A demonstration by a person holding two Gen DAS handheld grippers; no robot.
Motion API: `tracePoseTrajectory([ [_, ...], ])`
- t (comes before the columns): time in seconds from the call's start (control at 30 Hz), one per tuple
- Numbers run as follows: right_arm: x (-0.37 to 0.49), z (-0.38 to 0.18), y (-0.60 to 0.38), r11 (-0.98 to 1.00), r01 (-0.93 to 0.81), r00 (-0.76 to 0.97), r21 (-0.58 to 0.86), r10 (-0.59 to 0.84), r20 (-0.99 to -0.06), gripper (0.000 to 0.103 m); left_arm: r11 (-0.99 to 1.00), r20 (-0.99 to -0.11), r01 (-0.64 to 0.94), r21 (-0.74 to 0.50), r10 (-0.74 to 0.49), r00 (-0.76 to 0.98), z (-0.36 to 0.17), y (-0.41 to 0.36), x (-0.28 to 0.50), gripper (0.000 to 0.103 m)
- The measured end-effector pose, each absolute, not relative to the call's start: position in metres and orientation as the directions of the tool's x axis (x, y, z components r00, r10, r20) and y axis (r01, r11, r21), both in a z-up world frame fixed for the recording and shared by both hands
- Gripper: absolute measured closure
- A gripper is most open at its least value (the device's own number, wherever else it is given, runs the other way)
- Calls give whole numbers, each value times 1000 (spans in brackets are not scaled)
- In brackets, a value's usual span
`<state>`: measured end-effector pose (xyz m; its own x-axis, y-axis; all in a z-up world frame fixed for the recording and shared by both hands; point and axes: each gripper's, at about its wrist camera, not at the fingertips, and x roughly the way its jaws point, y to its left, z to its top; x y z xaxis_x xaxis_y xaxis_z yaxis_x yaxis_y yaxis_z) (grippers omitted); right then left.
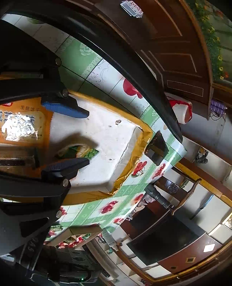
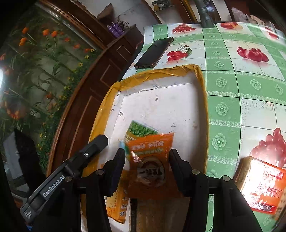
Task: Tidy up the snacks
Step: 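Carry both bags over the white tray and open both tools to drop them, then move the right tool to the snacks and grasp another orange snack bag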
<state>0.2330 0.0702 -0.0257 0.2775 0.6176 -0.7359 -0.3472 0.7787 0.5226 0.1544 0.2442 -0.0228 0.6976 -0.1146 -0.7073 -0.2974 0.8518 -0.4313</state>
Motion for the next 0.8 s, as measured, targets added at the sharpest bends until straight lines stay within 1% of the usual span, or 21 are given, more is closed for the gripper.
tracePoseTrajectory([
  [0.1,219,-11,53,764,-383,302,519,635,-711,48,846,-677,-269,-460,-138,722,-9,240,133,58],
  [0.13,213,-7,48,776,-386,319,499,620,-717,47,844,-669,-261,-468,-145,729,-5,239,129,56],
  [0.2,197,-3,34,809,-384,357,445,575,-736,46,842,-625,-218,-494,-169,762,9,232,105,48],
  [0.3,171,-11,17,829,-368,359,421,544,-758,46,856,-564,-149,-494,-185,805,27,215,67,47],
  [0.37,163,-17,16,842,-366,360,397,521,-774,46,853,-543,-136,-503,-190,818,32,209,53,44],
  [0.4,160,-22,17,845,-369,356,387,513,-781,49,845,-528,-126,-520,-201,825,34,205,42,42],
  [0.47,157,-34,24,839,-381,321,389,514,-795,64,840,-522,-118,-530,-214,825,35,200,28,42],
  [0.53,155,-43,28,857,-372,312,357,477,-821,87,840,-527,-115,-531,-220,821,35,197,16,42],
  [0.6,148,-45,27,848,-385,309,364,490,-815,86,847,-529,-116,-519,-211,822,38,194,4,42],
  [0.67,141,-43,27,853,-401,324,334,473,-820,86,846,-528,-123,-518,-204,824,37,195,-3,41],
  [0.8,119,-40,31,848,-452,340,276,450,-826,85,808,-520,-117,-577,-253,816,32,199,-8,41],
])
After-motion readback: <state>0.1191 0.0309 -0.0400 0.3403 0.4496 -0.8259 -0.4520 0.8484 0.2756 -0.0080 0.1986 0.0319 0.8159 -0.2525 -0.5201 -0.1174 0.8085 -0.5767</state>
